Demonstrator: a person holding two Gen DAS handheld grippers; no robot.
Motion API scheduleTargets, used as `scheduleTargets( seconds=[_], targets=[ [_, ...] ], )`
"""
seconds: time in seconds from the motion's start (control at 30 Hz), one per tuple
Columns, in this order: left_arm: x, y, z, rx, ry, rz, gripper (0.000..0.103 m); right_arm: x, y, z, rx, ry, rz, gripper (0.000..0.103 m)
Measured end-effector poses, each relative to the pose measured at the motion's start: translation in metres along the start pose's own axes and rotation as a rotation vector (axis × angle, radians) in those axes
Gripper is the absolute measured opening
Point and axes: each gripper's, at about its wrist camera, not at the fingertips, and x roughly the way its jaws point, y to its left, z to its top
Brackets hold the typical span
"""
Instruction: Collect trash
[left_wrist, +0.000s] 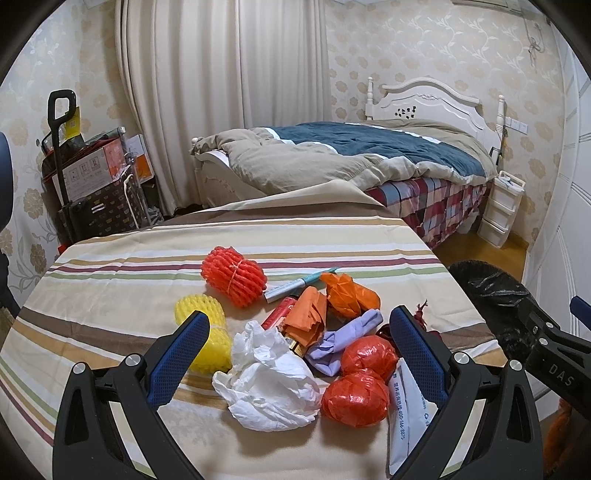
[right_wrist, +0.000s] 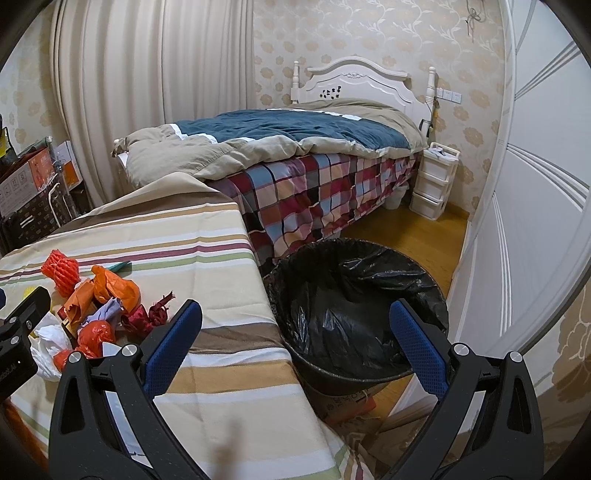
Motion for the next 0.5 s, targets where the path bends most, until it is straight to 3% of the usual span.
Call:
scheduleTargets(
  seconds=[0.5],
  targets=[
    [-0.0021,-0.0071,-0.0060,0.016,0.016,-0.014,0.097,-0.0002,-0.0032,-0.0014,0.001,0.002,-0.002,0.099]
  ],
)
